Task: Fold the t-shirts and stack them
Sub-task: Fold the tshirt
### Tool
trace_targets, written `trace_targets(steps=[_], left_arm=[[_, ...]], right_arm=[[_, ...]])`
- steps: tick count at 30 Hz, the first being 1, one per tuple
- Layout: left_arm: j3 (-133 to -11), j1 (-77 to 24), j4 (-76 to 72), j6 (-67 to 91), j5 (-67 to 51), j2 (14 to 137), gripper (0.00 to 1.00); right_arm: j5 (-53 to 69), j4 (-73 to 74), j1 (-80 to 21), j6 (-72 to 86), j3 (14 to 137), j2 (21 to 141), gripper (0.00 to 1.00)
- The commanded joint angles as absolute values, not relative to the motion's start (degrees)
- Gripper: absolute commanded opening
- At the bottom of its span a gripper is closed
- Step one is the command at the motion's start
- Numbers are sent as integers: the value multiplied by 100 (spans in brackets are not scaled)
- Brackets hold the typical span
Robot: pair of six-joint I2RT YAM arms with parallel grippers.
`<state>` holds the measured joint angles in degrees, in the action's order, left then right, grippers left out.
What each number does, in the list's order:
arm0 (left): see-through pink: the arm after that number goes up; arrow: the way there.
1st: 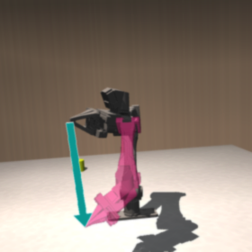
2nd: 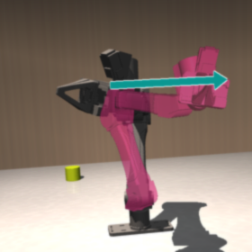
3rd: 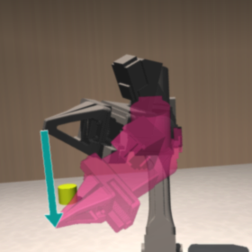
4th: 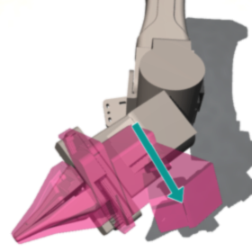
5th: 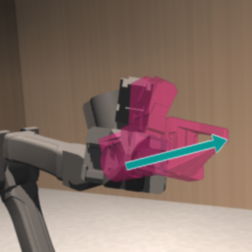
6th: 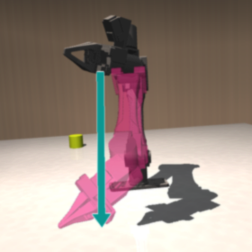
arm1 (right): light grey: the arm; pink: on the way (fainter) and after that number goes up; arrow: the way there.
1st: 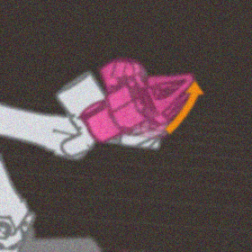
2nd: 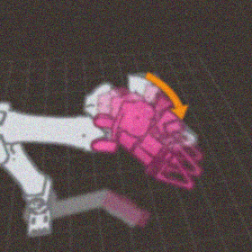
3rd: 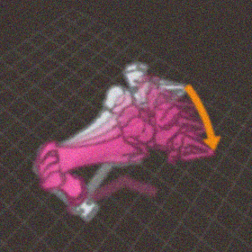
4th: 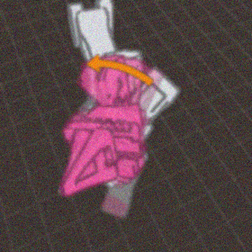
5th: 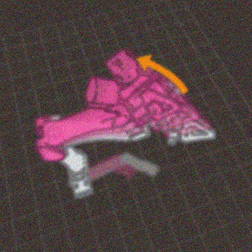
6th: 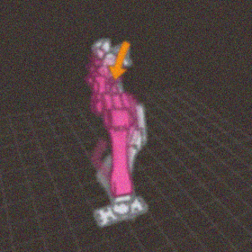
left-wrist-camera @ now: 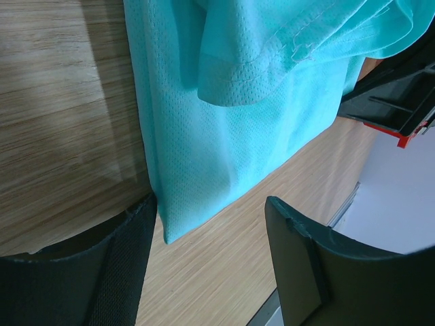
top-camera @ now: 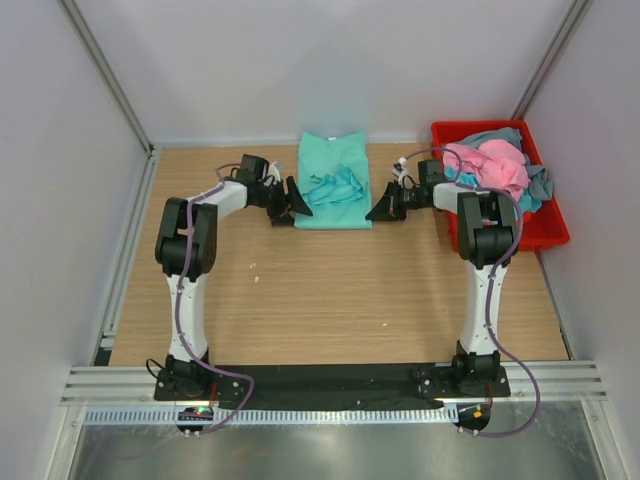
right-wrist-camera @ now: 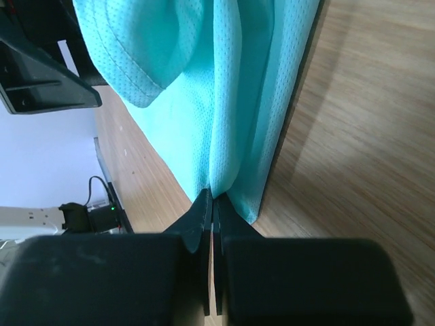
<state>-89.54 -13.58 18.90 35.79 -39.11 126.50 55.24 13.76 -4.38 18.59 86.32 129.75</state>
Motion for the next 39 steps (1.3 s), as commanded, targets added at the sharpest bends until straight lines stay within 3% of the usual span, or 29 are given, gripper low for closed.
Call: trace_targets(steps=[1,14,18,19,22,39], left_arm=[[-8860,-1345,1828,3524,-4034,12639,66],[-8315,-1353,2257,3262,-3675,12120,67],[-8244,-1353,2680,2971,-3402,11997,67],[-8227,-1345,2794,2919,-3349,11962,67],[-8121,-1345,2874,2813,-3331,11909,67],[-8763,-1336,2971,2988,-3867,12876,64]], right_arm=[[5994,1212,-457,1995,8473,12797,1],[6135,2390,-404,1311,7998,12428,2],[6117,2601,-352,1073,7998,12244,15],[6108,2619,-334,1055,7989,12182,25],[6117,2865,-325,800,7902,11875,37],[6161,2540,-360,1063,7084,12067,44]])
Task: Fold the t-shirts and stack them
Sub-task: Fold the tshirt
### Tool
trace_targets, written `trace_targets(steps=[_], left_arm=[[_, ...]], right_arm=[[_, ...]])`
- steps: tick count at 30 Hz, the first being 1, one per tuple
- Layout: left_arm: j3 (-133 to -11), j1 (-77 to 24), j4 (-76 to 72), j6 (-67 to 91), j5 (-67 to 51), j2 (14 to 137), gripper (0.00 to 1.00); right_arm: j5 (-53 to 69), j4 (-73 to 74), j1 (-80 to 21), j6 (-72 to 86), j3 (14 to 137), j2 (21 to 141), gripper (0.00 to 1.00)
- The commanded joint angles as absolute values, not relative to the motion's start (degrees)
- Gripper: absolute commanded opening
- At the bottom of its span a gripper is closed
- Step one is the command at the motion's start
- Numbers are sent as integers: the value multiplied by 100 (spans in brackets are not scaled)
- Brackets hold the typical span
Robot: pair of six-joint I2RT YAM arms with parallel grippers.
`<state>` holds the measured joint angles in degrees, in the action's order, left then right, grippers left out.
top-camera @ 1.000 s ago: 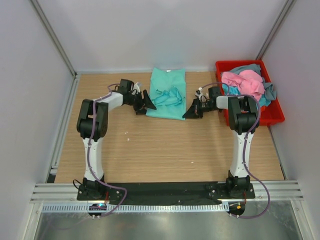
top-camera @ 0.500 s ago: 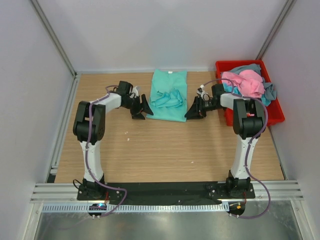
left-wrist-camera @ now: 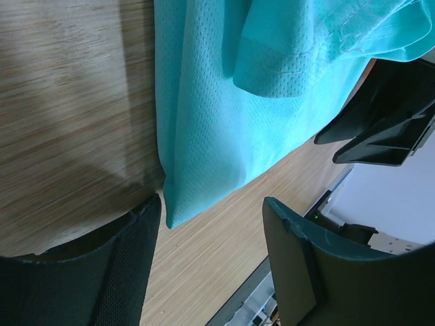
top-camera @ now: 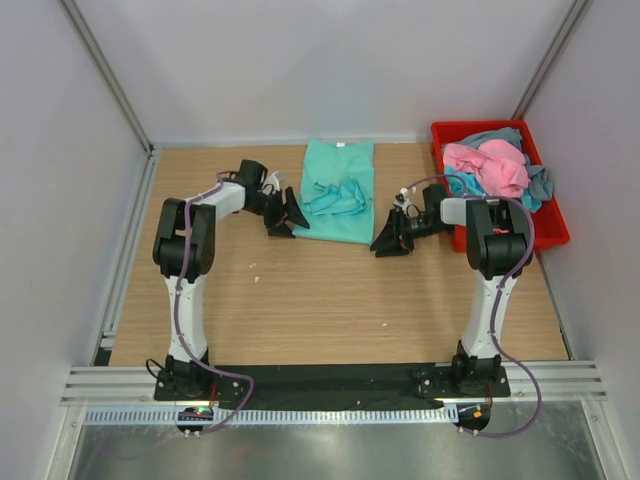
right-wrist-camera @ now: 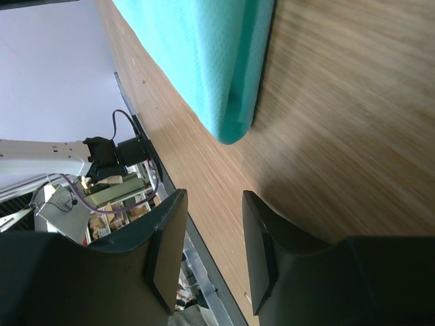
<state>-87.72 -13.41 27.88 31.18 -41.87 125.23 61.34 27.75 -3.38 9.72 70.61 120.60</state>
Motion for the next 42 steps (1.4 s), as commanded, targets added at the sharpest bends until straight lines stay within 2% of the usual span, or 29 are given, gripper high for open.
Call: trace_targets(steps=[1,8,9,16,19,22,24,26,29,35,39,42], left_arm=[[-8771,-1336,2962,2997,-3893,12893,64],[-8719,-1345,2892,3058,-3920,12946,57],[-8701,-1353,2831,3085,-3929,12946,53],[-8561,-1353,2681,3208,-3946,13052,45],[-8499,-1345,2584,3287,-4025,13087,35],[-8403,-1345,2479,3340,-4095,13061,21],[-8367,-1353,2417,3340,-4104,13034,7],[-8315,-1354,2408,3331,-4061,12973,0],[-8244,-1354,2382,3322,-4069,12885,0],[-8121,-1380,2285,3305,-4227,12543,0],[-7841,-1397,2259,3331,-4350,11842,0],[-7726,-1406,2233,3375,-4368,11139,0]], right_arm=[[6152,2488,-369,1081,7101,12111,44],[6021,1908,-501,1686,7392,12542,47],[6003,1777,-518,1949,7409,12646,48],[5880,1284,-633,2285,7506,12920,48],[5740,1222,-633,2303,7453,12885,48],[5600,1169,-633,2311,7418,12832,47],[5529,1038,-633,2355,7366,12797,47],[5458,1011,-624,2391,7313,12779,45],[5406,993,-633,2373,7242,12753,43],[5405,1002,-607,2329,7076,12587,25],[5457,1325,-545,2066,6917,11824,15],[5511,1642,-519,1934,6856,11305,11]])
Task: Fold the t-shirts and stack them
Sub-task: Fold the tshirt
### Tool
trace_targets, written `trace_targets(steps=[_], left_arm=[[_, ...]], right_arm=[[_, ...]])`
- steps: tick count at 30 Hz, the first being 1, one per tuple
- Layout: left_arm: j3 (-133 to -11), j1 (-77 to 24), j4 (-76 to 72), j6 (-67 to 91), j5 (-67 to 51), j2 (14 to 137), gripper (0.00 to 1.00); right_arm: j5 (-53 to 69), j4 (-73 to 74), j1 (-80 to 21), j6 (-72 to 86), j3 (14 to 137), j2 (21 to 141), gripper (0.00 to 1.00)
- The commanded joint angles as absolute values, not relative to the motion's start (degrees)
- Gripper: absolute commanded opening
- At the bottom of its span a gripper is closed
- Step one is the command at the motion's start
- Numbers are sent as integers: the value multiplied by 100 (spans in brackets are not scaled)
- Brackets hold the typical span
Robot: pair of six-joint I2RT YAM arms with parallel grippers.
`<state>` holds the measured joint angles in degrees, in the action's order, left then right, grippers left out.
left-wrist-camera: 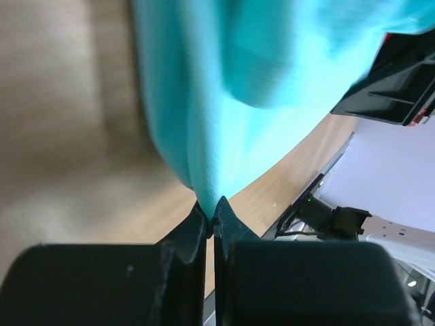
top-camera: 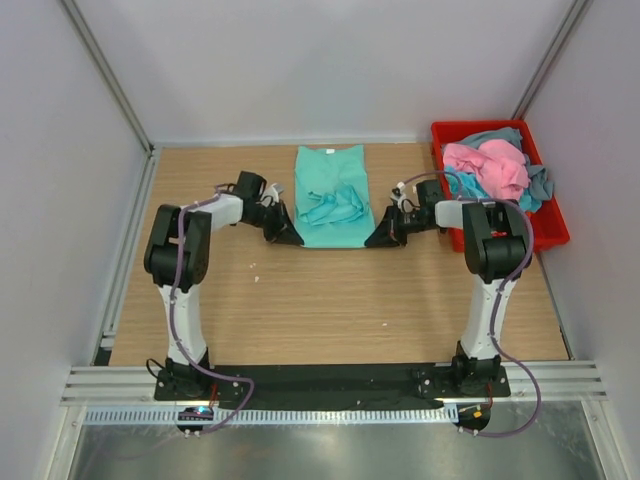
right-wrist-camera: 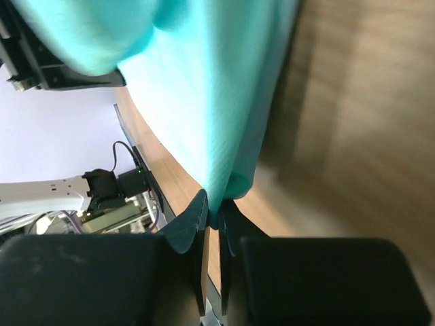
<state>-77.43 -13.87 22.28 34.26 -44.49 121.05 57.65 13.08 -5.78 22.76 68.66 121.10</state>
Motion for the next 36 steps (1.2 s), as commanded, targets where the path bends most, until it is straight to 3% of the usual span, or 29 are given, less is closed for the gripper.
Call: trace_targets(steps=[1,7,22,36], left_arm=[[-7682,-1415,2232,3401,-4359,10997,0],[-7533,-1634,2206,3349,-4157,9986,0],[-6943,-1784,1960,3226,-3841,9817,0],[-8532,-1608,2294,3103,-3692,10661,0]], right_arm=[[5511,1731,-510,1838,6829,10946,11],[5686,2092,-519,1872,6812,9837,8],[5493,2030,-764,1696,6460,9896,7],[5221,2435,-782,1476,8567,10827,5]])
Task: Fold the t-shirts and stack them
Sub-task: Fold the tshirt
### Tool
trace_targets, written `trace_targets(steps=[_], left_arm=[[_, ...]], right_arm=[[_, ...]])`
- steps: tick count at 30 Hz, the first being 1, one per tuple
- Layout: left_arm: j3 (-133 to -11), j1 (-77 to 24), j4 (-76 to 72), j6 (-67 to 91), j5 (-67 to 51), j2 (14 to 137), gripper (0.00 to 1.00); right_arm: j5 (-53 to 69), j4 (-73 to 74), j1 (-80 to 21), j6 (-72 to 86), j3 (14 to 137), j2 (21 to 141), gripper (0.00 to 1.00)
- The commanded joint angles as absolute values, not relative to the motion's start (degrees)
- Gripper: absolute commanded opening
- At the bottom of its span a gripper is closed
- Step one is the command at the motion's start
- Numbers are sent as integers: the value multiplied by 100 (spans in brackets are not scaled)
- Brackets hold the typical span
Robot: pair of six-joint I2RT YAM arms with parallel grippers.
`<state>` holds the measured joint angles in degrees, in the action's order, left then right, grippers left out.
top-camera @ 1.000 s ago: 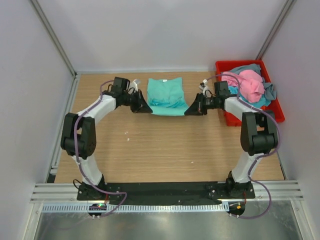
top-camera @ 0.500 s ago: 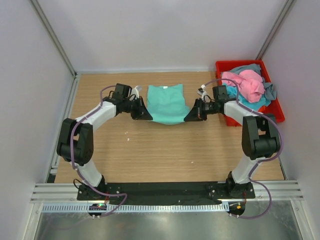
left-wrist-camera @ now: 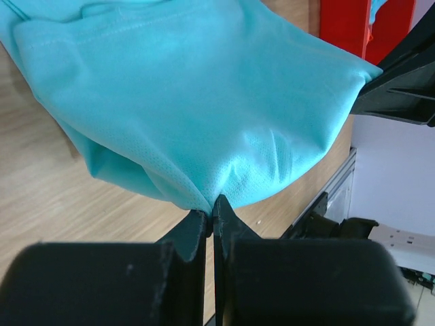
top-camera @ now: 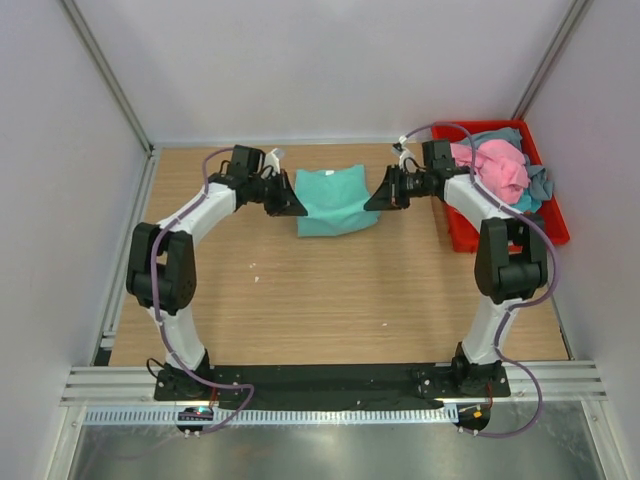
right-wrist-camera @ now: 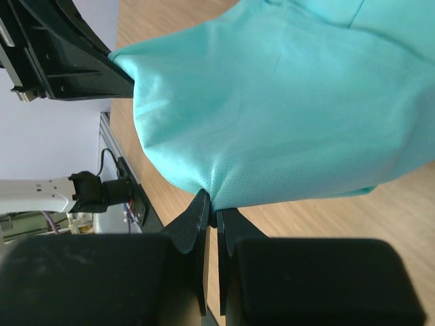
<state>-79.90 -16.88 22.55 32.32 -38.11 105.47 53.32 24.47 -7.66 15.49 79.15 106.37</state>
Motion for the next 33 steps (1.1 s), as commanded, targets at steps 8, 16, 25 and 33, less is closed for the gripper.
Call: trace_targets(steps=[8,16,25,33], left_arm=[[-10246,-1363,2479,3164,-3226,11818,0],[-12619,-1371,2153,2130,-1835,13604,37],[-11666,-1529,1742,1608,-906,12412,84],[-10643,-1529,1310,1819,-1949,12216,82]], right_arm=[[4940,2162,-782,1722,10340,12098,5],[4141,1820,-791,1592,13068,14175,21],[4158,599,-659,1846,11296,12957,61],[4333,282,-668,1906,10740,12989,61]])
